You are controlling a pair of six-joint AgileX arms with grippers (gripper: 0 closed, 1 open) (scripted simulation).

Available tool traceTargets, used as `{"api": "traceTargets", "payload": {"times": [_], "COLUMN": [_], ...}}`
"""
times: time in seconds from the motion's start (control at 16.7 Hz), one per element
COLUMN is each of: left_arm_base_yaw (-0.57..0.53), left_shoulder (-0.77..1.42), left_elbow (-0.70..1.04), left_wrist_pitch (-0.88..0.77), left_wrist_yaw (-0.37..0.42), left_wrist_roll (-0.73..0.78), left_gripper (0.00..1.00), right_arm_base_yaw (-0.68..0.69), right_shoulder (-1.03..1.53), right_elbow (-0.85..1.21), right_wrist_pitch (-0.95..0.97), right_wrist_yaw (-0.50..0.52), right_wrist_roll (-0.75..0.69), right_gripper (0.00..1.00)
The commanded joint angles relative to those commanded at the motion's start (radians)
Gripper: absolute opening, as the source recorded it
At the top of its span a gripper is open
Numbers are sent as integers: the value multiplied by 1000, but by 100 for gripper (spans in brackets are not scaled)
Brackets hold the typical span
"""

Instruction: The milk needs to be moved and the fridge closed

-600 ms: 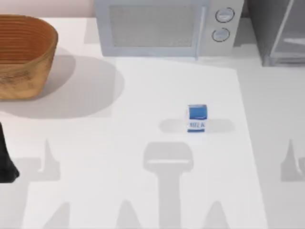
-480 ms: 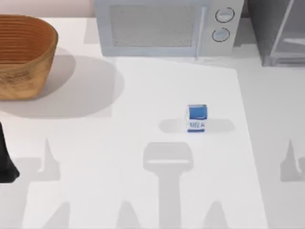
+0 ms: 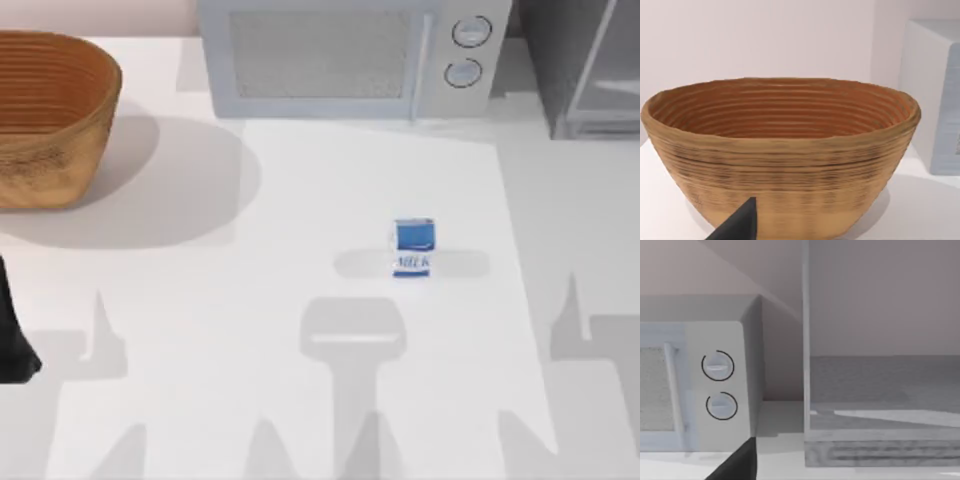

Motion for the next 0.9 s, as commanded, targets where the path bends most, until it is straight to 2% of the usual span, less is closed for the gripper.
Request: {"api": "traceTargets", "payload": {"times": [0.3, 0.48, 0.66, 0.9], "left_arm_base_yaw": [0, 0, 0, 0], "left_shoulder": [0, 0, 0, 0], "left_elbow": [0, 0, 0, 0], "left_wrist_pitch": [0, 0, 0, 0], "left_wrist_yaw": [0, 0, 0, 0], "left_wrist_roll": [0, 0, 0, 0], "left_gripper": [100, 100, 100, 100], "right_arm_base_yaw": [342, 490, 561, 565], "right_shoulder": [280, 411, 478, 482], "right_elbow": [-3, -8, -11, -11], "right_wrist_pitch": [253, 357, 412, 415], "right_wrist_yaw": [345, 493, 565, 569], "right_wrist_roll": [9, 15, 19, 19], "right_gripper": [100, 100, 100, 100]}}
